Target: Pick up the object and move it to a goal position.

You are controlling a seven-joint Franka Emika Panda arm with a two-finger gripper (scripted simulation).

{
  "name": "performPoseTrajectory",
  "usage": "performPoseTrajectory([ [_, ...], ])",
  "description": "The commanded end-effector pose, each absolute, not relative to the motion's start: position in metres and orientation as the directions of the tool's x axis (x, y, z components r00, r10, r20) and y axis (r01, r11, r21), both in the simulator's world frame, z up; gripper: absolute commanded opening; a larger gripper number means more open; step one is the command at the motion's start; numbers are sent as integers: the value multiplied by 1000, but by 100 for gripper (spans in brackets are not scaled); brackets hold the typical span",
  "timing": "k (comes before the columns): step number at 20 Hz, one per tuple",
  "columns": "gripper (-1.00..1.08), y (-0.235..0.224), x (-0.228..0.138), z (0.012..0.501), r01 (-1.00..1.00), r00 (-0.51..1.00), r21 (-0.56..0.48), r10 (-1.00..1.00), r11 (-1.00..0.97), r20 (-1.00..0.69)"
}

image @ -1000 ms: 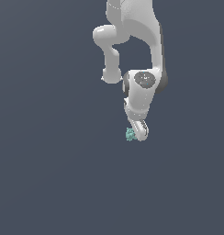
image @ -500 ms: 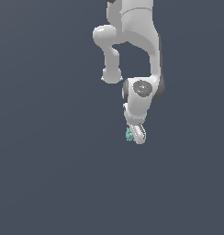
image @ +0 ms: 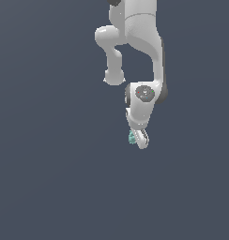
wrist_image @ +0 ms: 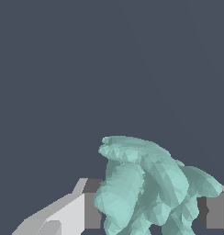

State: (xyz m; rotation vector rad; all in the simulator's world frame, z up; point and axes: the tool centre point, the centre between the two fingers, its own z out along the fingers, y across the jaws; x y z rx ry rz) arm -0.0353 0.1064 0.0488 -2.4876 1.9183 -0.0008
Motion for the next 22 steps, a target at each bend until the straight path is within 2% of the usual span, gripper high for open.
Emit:
performPoseTrajectory([
  [1,-100,107,-36,48,-967,255,0,-967,-255,0],
  [12,-100,106,-41,53,-967,254,-1,-967,-254,0],
  [22,-100,101,-74,80,-967,255,0,-967,-255,-1],
])
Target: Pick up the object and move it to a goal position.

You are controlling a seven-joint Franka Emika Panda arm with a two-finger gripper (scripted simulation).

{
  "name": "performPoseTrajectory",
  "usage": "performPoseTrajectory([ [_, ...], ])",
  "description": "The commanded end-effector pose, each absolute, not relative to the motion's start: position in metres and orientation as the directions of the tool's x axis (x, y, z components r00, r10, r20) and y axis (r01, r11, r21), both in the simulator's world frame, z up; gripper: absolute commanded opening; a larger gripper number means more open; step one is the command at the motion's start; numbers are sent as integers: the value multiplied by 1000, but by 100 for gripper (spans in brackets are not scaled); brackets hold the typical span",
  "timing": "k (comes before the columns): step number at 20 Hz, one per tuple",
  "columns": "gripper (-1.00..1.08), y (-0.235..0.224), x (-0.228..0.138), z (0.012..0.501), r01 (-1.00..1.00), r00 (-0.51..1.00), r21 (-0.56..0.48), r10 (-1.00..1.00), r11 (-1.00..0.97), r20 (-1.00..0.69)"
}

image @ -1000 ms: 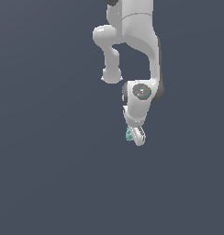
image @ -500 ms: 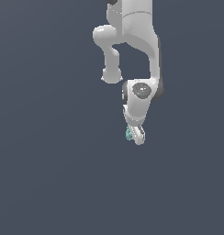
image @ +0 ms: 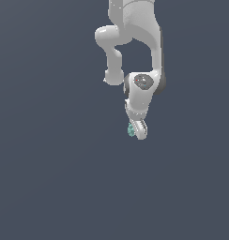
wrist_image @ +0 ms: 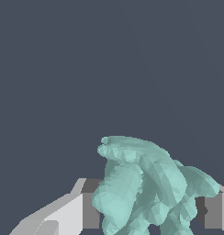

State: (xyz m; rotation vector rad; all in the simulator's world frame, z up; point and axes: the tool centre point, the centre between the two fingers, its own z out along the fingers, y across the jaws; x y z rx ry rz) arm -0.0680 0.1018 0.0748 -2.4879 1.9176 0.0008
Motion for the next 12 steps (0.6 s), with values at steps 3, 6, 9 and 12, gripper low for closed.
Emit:
performPoseTrajectory([
  [3,-100,100,-84,88,-967,255,0,-967,-255,-1],
  [6,-100,99,-91,94,-967,255,0,-967,-255,-1],
  [9,-100,98,-94,98,-967,255,0,-967,-255,-1],
  [12,-100,98,-95,99,-967,255,0,-967,-255,0],
])
